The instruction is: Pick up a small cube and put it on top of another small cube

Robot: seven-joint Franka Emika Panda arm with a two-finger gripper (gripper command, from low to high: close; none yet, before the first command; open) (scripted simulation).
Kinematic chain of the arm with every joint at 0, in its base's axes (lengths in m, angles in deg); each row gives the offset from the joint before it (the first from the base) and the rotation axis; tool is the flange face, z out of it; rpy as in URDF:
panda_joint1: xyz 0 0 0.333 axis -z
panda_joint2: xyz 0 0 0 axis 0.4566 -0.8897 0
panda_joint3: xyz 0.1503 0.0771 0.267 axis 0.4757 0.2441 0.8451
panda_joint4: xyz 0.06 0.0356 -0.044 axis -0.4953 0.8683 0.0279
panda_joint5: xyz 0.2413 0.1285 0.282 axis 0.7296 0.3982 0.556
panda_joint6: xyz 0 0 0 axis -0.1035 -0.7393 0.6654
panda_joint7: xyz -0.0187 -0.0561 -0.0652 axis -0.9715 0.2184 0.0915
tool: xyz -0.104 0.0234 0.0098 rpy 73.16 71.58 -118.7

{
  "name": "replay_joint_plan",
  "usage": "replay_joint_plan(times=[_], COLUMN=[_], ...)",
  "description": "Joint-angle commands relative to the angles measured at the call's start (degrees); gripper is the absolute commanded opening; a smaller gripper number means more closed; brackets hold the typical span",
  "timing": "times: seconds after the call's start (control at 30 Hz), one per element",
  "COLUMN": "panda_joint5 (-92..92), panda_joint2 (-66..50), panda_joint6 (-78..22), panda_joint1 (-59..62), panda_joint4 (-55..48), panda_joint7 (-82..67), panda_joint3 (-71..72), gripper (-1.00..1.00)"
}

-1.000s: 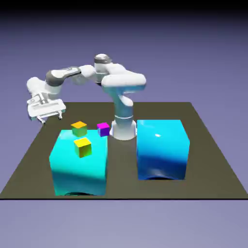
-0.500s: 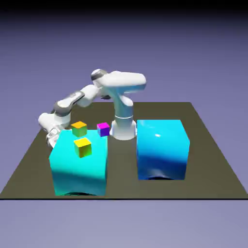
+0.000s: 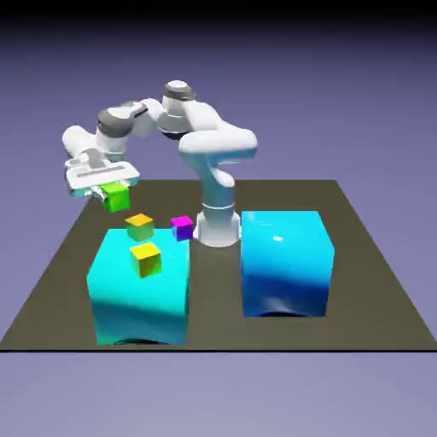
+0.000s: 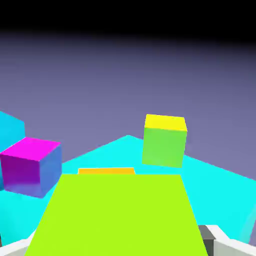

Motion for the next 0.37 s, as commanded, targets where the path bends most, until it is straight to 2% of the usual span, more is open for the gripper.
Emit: replay_joint_plan(times=[0.0,0.07,0.23,0.27,0.33], panda_joint5=[2.2,2.9,1.4,1.4,1.7], panda_joint2=[-1.5,-1.9,-4.6,-4.6,-4.0], panda_joint6=[2.5,3.3,14.7,14.7,12.2], panda_joint1=[-0.1,-0.2,-8.8,-8.8,-7.0], panda_joint4=[1.7,2.3,4.8,4.8,4.3], panda_joint7=[1.2,1.5,-0.4,-0.4,0.0], panda_joint3=[2.1,2.8,-3.4,-3.4,-2.1], gripper=[-1.0,-1.0,-1.0,1.0,1.0])
